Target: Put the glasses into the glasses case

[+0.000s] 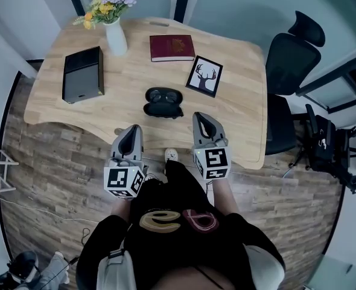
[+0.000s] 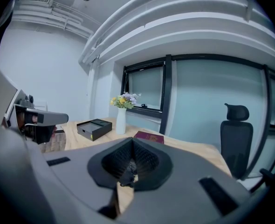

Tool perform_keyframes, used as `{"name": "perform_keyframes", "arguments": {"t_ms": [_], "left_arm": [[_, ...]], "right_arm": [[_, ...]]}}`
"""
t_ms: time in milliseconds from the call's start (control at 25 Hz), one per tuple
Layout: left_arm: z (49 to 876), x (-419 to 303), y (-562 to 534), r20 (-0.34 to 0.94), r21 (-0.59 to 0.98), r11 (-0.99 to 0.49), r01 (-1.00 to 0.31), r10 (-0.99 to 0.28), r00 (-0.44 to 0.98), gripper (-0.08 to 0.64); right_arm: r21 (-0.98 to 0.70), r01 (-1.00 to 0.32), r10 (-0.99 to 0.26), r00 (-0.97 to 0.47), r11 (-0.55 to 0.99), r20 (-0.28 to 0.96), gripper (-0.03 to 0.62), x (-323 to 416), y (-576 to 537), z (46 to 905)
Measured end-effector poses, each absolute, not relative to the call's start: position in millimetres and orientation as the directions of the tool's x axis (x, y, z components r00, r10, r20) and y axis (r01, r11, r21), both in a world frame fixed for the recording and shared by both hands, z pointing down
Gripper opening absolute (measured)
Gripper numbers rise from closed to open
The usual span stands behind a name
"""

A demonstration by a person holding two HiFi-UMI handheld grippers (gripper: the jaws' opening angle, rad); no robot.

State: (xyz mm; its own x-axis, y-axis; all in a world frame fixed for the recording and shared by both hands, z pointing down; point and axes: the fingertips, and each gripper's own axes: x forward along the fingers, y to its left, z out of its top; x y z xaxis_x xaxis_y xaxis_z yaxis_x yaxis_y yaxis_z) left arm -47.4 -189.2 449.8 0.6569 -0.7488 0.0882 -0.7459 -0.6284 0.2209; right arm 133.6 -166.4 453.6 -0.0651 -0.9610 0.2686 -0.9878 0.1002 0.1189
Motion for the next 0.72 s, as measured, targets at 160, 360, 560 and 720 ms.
{"name": "perform_keyframes", "arguments": {"t_ms": [160,360,560,720], "left_arm": [[449.4,-43.9,-185.9,0.088,0.216,-0.635,-0.742,-0.744,0.663,0.018],[450.0,-42.1,-183.4,0.088,0.214,-0.64,-0.738,-0.74,0.667,0.018],[449.5,-40.9,-185.7,0.086,0.208,-0.643,-0.737,-0.738,0.669,0.018],[449.6,-41.3,-185.4,0.089,0.2,-0.649,-0.734,-0.734,0.673,0.02]], "right_arm": [[0.13,-0.986,-0.959,-0.067,0.107,0.276,0.009,132.6,-163.9,454.9],[0.147,-0.983,-0.958,-0.064,0.109,0.279,0.009,132.5,-161.1,456.8],[0.156,-0.981,-0.958,-0.066,0.113,0.279,0.009,131.0,-163.2,456.5],[0.159,-0.981,-0.957,-0.066,0.115,0.283,0.009,128.7,-163.2,456.5]]}}
